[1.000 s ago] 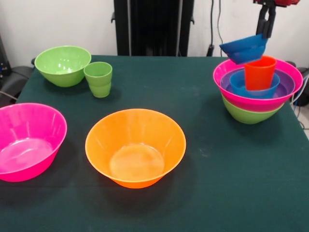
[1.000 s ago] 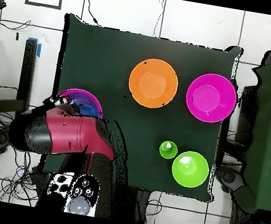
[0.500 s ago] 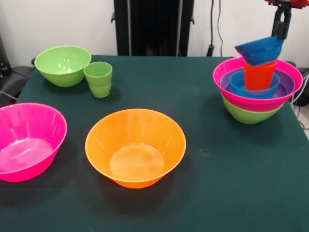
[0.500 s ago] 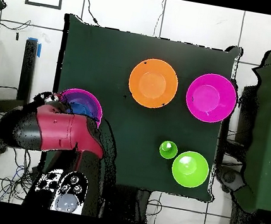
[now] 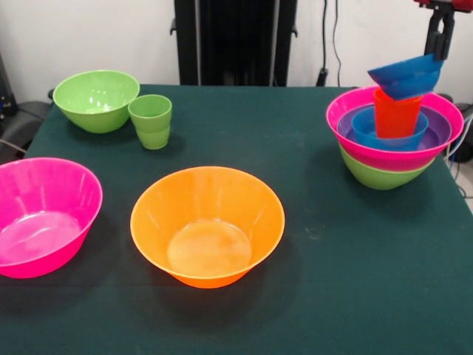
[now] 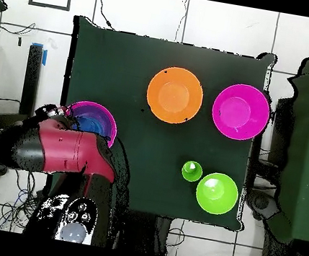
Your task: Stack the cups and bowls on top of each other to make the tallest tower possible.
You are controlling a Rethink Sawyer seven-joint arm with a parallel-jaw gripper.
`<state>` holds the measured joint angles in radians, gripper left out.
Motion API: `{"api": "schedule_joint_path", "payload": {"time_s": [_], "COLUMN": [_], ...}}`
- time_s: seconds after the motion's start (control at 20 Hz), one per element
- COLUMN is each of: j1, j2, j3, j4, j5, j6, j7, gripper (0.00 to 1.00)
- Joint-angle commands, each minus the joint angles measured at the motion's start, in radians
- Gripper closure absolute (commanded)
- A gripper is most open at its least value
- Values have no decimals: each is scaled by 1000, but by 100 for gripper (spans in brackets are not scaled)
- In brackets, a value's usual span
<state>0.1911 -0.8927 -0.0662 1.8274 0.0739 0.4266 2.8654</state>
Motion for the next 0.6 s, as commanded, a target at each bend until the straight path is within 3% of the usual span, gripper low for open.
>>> {"api": "schedule_joint_path", "payload": {"time_s": [0.05, 0.6], "j1": [-40, -42], "j2": [7, 0], "j3": [28, -25], "j4": [97, 121], "j5": [28, -16], "j6": [-54, -1], "j7": [86, 66], "gripper": [100, 100]}}
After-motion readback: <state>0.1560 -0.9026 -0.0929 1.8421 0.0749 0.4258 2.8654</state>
